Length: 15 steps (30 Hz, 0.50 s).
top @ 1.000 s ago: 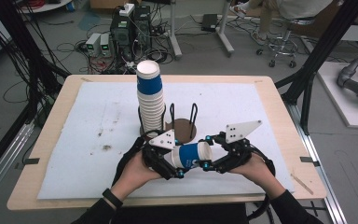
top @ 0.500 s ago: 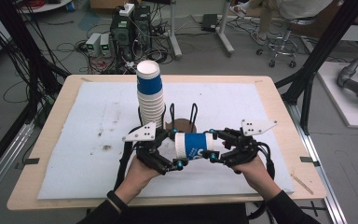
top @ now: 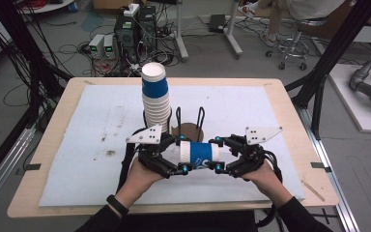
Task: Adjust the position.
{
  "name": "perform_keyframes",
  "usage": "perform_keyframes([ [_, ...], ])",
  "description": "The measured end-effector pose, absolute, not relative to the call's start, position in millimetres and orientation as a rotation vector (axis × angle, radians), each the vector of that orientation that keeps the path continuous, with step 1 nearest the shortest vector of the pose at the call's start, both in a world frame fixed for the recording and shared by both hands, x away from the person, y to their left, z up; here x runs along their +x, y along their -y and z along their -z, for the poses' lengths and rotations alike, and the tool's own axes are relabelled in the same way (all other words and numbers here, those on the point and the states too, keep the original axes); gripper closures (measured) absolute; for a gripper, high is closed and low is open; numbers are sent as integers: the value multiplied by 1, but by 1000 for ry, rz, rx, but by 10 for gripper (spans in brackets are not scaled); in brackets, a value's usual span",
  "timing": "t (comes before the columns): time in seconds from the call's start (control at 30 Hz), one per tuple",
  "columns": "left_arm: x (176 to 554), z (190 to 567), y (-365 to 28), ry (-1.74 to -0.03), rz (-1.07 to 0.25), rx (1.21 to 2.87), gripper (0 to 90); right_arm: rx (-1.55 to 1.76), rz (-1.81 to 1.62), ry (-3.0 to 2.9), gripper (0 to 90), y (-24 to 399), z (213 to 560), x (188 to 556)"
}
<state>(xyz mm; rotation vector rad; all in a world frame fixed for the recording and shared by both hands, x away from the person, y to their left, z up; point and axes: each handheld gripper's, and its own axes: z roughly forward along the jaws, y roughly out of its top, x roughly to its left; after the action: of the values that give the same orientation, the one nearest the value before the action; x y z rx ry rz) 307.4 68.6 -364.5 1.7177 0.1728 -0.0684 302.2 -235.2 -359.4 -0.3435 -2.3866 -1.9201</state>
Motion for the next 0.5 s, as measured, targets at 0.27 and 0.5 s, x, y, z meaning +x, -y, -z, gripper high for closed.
perform_keyframes([
  [0.27,308,357,-63,-147,31,1956,205,-297,1711,2567,197,236,352,303],
  [0.5,305,356,-54,-106,13,2054,205,-232,1513,2699,197,223,361,301],
])
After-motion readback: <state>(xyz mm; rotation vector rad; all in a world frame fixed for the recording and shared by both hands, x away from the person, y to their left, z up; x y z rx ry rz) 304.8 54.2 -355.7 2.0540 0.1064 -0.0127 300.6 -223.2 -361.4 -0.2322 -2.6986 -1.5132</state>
